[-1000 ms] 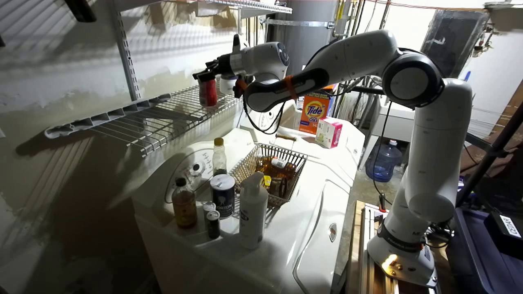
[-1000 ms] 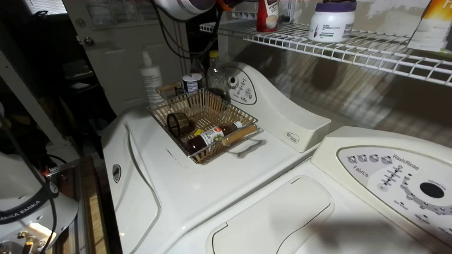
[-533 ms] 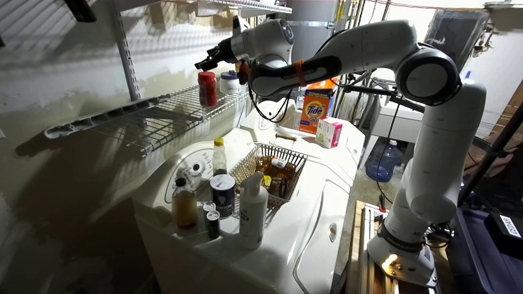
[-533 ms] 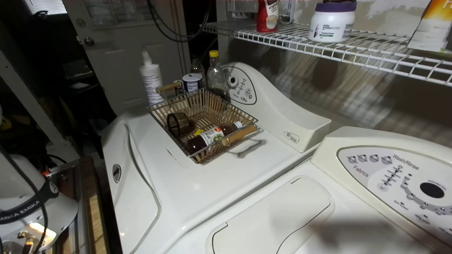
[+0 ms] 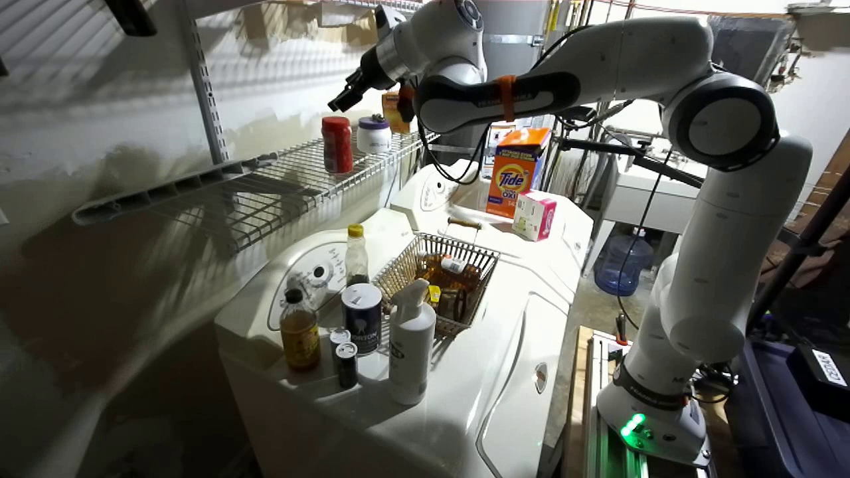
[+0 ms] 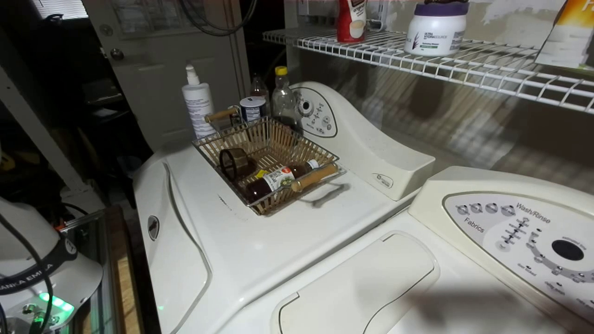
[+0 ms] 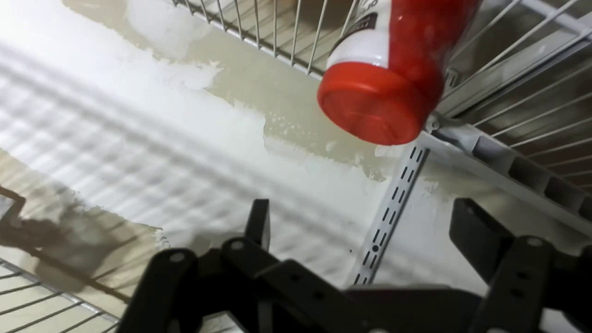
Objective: Put the red bottle bottom first on the metal rack
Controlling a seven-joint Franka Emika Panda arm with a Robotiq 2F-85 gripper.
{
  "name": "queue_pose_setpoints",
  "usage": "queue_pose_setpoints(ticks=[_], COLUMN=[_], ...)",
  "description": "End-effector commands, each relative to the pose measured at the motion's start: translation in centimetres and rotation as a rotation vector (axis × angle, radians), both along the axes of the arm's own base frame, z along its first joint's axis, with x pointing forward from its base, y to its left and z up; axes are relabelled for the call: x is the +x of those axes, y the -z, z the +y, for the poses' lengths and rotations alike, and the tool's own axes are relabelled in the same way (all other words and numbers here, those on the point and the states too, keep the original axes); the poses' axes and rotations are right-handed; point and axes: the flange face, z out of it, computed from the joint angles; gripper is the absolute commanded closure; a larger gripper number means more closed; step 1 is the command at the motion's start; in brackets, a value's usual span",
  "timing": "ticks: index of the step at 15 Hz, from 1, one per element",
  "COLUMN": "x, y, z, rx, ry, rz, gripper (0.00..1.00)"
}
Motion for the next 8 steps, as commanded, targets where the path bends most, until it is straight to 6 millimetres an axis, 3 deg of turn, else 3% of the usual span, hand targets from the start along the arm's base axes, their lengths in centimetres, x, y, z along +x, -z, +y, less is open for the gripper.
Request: queue_pose_setpoints(ticks=[1, 8], x=[-1.11, -2.1], y=[-1.43, -1.94], z=[0.7, 0.93], rx=[0.003, 0.005], ry=[0.028, 0.065], rz=[0.097, 0.227], gripper=[0.0, 0.0])
